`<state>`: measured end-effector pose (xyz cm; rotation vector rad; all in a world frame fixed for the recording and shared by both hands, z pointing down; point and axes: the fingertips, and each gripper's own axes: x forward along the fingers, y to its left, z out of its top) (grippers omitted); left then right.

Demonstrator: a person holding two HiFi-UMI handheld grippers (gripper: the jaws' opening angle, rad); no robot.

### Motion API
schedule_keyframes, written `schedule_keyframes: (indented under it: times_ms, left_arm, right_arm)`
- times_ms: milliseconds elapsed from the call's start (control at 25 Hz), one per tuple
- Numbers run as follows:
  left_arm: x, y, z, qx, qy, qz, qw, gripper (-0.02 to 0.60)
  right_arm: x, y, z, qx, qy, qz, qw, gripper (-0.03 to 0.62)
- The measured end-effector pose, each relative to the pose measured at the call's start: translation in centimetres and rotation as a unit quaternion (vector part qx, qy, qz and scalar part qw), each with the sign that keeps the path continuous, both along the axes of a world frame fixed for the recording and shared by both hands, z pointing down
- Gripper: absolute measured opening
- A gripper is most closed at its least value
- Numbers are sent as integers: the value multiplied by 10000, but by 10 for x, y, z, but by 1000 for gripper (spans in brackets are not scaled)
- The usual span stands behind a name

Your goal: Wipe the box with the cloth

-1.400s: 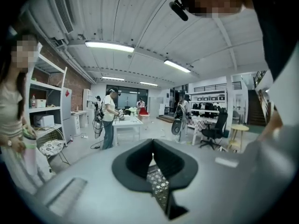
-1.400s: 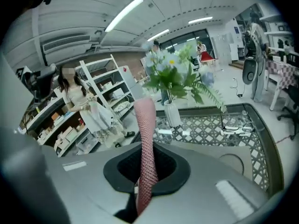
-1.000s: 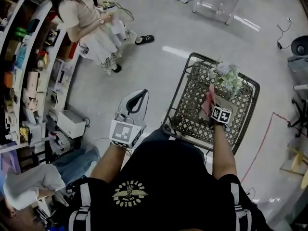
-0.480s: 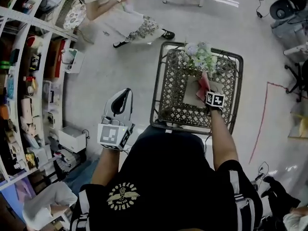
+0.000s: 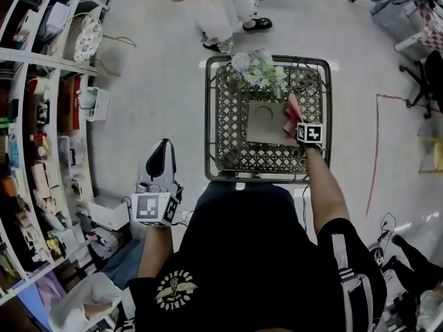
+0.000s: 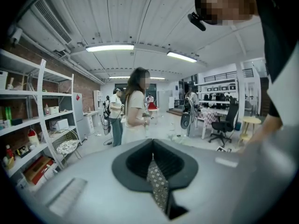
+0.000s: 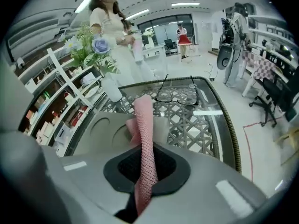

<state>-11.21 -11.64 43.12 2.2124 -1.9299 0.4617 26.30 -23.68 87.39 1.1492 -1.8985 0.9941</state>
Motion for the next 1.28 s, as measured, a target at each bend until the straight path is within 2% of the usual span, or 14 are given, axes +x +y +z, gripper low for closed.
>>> schedule_keyframes:
  times_ms: [200, 360, 520, 680, 800, 920, 1160, 1280]
  left_arm:
    - [4, 18, -7, 13, -10, -182, 9998, 0]
    - [6, 26, -4, 5, 53, -117, 9999, 0]
    - [12, 13, 3, 43, 230, 249, 9994, 0]
    - [31, -17, -1, 267, 437, 766, 9957, 0]
    - [26, -25, -11, 370, 477, 959, 9936, 0]
    - [10, -25, -6, 338, 513, 981, 9933, 0]
    - [-56, -8, -9, 321, 395, 734, 9960, 0]
    - [-85, -6, -13, 313, 300, 640, 9970, 0]
  right_arm:
    - [17, 1, -2, -32, 157, -26, 9999, 17]
    - [16, 0, -14, 102, -26, 43, 9999, 17]
    - [1, 15, -52, 377, -524, 176, 9978, 17]
    - [-11, 44, -80, 558, -866, 256, 9943, 17]
    - [-45, 64, -96, 504, -1142, 279, 9918, 17]
    - [-85, 78, -99, 356, -1416, 204, 9891, 17]
    - [-171, 83, -75, 185, -1358, -205, 9904, 17]
    - [-195, 75, -58, -20, -1192, -230, 9926, 17]
